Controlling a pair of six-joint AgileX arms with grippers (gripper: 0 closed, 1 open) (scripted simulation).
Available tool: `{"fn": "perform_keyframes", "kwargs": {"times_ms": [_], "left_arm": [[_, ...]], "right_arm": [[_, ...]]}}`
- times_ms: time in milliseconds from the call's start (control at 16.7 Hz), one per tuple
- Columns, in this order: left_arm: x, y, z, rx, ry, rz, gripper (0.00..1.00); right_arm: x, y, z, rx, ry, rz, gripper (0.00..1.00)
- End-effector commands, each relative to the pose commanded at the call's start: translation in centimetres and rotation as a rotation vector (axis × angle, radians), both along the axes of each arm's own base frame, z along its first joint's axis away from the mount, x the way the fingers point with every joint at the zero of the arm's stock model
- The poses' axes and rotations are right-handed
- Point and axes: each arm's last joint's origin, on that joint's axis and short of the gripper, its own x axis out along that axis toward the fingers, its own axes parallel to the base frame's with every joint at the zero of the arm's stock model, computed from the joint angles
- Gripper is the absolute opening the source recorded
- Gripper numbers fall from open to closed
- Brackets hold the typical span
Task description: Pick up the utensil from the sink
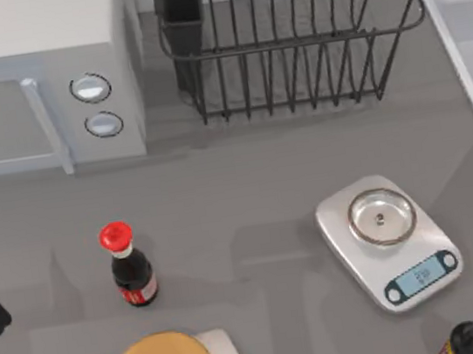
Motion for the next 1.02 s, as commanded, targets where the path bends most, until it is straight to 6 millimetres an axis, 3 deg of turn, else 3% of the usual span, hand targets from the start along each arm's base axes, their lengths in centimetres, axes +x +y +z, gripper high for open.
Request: {"fn": "perform_keyframes", "kwargs": {"times_ms": [300,780,840,1020], "left_arm": [[0.0,0.0,0.0,0.000,0.000,0.000,1.00],[0.0,0.0,0.0,0.000,0.000,0.000,1.00],[0.0,0.0,0.0,0.000,0.000,0.000,1.00],[0.0,0.0,0.0,0.000,0.000,0.000,1.00]], "right_arm": [[0.0,0.0,0.0,0.000,0.000,0.000,0.02],[0.0,0.0,0.0,0.000,0.000,0.000,0.00],[0.5,0.0,2.3,-0.001,-0.045,-0.009,0.00],[0.8,-0.1,3.6,-0.002,-0.049,-0.009,0.00]]}}
